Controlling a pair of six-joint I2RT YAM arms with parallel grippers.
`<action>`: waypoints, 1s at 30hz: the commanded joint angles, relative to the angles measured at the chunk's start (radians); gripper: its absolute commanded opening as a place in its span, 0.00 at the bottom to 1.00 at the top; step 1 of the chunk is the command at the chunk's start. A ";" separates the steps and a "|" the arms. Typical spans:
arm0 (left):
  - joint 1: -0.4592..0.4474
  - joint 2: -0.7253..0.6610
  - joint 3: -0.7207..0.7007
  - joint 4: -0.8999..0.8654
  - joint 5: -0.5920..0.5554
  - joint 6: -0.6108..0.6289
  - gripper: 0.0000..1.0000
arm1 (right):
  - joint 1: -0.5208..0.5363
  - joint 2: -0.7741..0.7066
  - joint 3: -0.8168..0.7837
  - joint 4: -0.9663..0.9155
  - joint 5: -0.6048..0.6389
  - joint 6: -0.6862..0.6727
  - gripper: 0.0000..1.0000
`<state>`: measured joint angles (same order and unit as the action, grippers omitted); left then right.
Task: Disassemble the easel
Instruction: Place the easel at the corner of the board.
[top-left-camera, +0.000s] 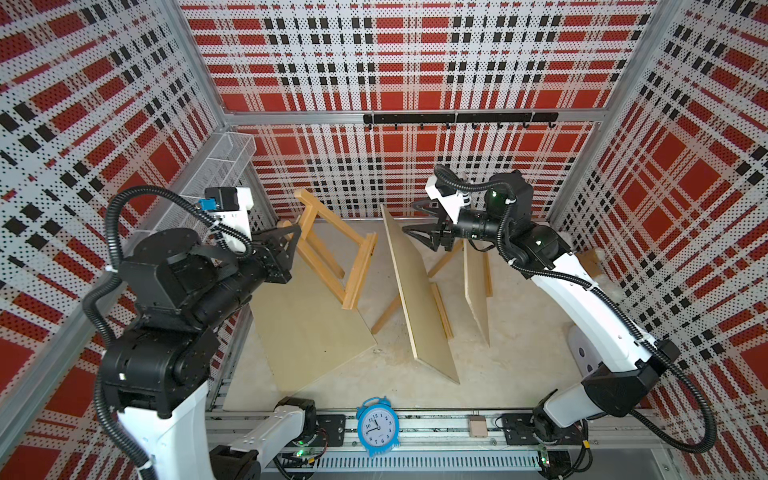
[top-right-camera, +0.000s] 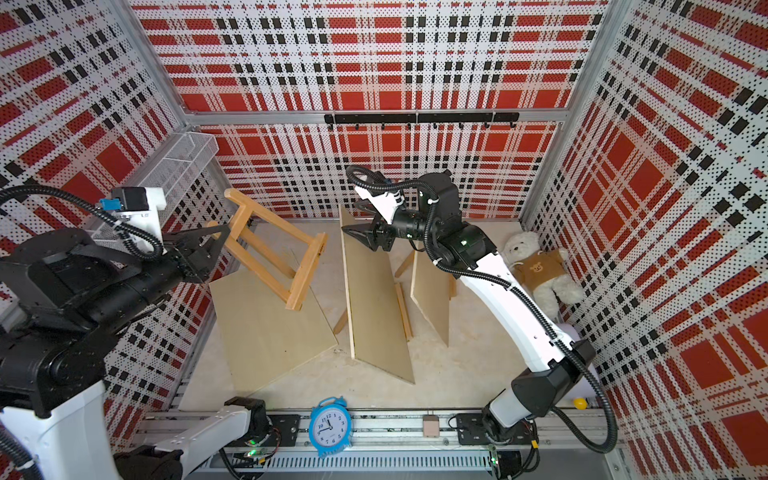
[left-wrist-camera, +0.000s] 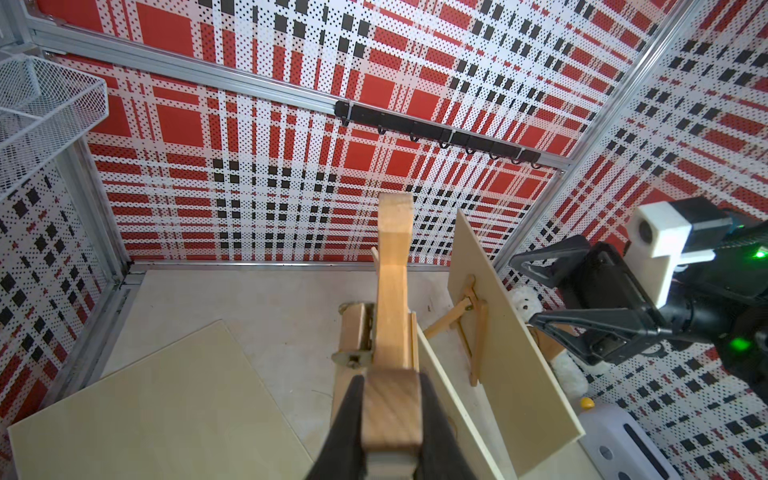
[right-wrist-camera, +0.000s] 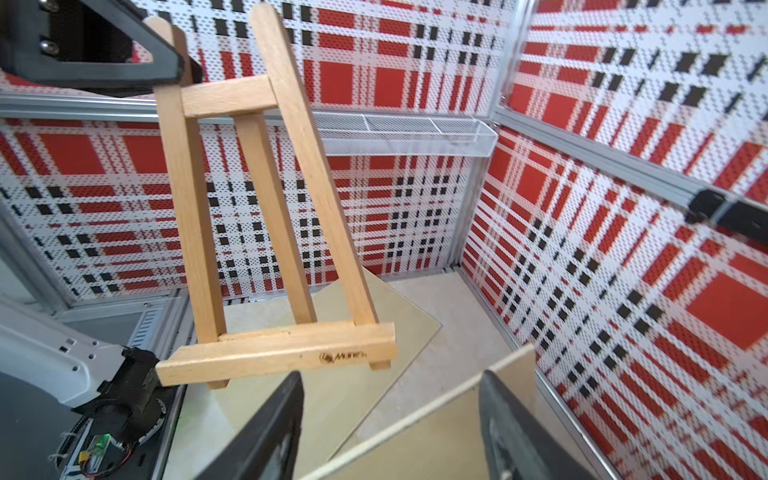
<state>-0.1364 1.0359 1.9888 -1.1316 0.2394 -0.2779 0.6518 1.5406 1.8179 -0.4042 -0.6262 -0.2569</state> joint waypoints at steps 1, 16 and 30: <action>-0.004 -0.016 0.041 0.062 0.032 -0.043 0.00 | 0.050 -0.016 0.034 0.052 0.008 -0.115 0.67; -0.003 -0.007 0.043 0.102 0.092 -0.071 0.00 | 0.151 0.117 0.152 0.013 -0.069 -0.085 0.58; -0.003 0.010 0.048 0.130 0.120 -0.075 0.00 | 0.175 0.214 0.210 0.004 -0.013 -0.050 0.54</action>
<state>-0.1364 1.0500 2.0048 -1.1183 0.3340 -0.3344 0.8188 1.7317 1.9949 -0.4221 -0.6533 -0.3138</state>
